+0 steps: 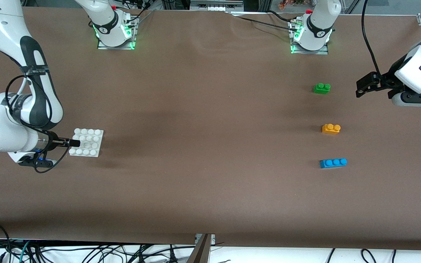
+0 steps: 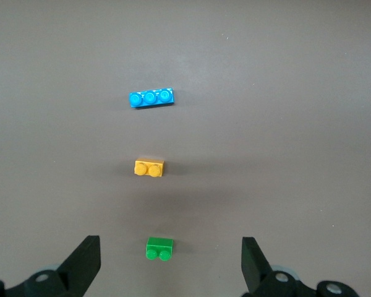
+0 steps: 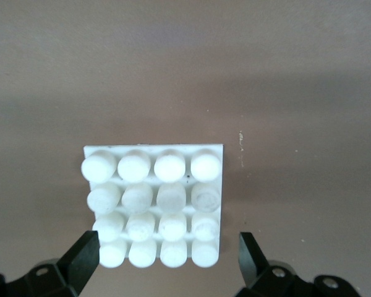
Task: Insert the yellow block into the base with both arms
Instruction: 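Reach the right gripper down to the white base plate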
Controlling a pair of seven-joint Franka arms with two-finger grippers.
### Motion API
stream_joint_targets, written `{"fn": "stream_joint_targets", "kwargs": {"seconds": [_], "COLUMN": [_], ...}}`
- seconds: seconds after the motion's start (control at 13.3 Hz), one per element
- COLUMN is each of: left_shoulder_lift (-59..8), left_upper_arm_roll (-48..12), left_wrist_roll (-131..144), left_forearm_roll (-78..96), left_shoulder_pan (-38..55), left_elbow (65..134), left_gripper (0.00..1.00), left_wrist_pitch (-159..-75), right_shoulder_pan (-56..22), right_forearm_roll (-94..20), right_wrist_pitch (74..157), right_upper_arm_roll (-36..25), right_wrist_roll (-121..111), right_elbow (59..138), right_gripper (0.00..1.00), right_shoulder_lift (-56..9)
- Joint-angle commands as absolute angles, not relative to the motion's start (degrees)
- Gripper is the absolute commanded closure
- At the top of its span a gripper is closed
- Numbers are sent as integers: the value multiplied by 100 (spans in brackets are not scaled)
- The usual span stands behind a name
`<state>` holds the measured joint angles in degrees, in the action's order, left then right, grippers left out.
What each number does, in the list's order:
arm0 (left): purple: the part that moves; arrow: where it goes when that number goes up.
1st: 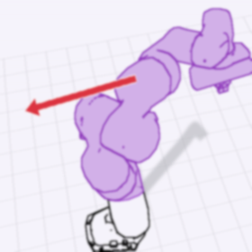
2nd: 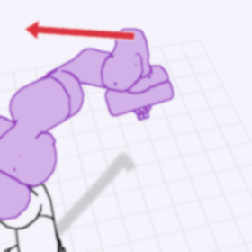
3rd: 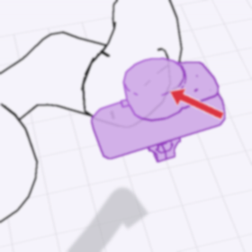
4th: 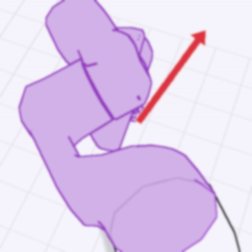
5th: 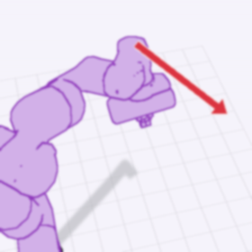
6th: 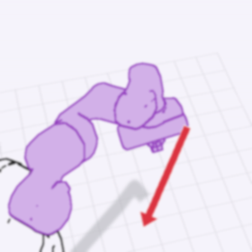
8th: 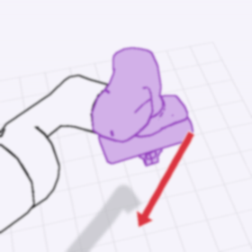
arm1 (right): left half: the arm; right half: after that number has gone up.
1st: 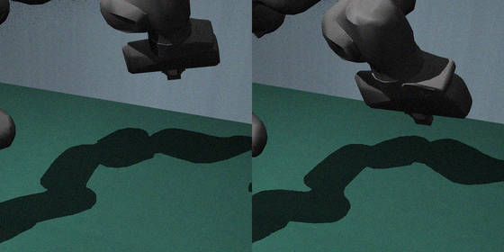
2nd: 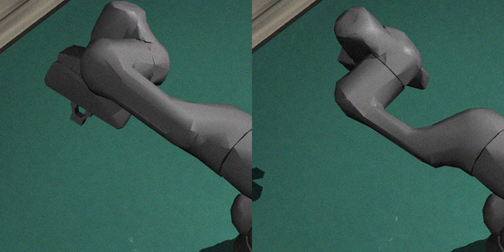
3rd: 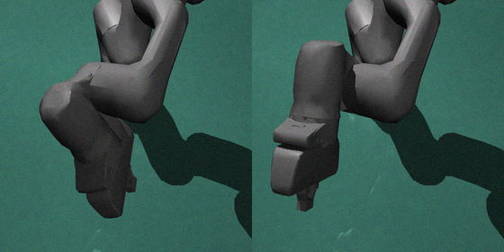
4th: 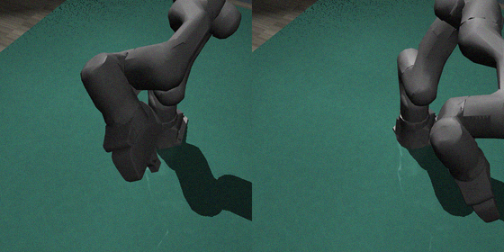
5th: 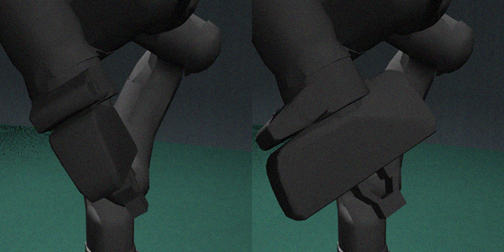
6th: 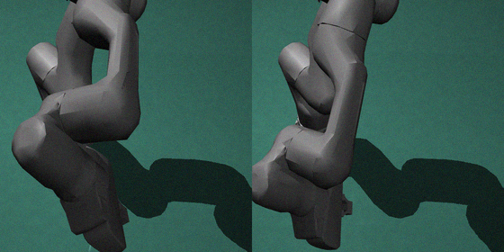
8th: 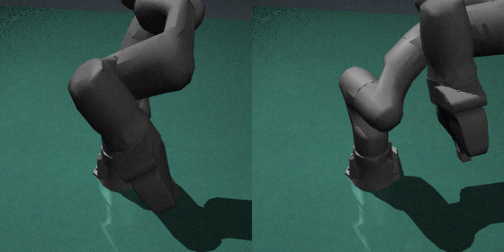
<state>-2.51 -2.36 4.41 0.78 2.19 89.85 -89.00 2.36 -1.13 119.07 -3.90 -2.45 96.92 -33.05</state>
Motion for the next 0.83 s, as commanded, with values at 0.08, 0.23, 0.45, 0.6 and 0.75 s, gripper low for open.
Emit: {"fn": "stream_joint_targets", "kwargs": {"seconds": [0.08,0.23,0.45,0.6,0.75], "left_shoulder_lift": [-202,-202,-202,-202,-202], "left_upper_arm_roll": [-246,-246,-246,-246,-246], "left_wrist_roll": [501,501,501,501,501], "left_forearm_roll": [114,114,114,114,114], "left_shoulder_pan": [220,220,220,220,220], "left_elbow": [8982,8982,8982,8982,8982], "left_gripper": [0,0,0,0,0], "left_wrist_pitch": [-8895,-8895,-8895,-8895,-8895], "right_shoulder_pan": [264,237,229,229,194], "right_forearm_roll": [-35,-18,-18,-18,-18], "right_wrist_pitch": [12243,12261,12453,12568,12586], "right_upper_arm_roll": [-343,-343,-343,-343,-334], "right_wrist_roll": [-185,113,123,123,132], "right_elbow": [9976,9984,10089,10125,10142], "right_gripper": [0,0,0,0,0], "right_shoulder_lift": [-3366,-3445,-3507,-3550,-3595]}}
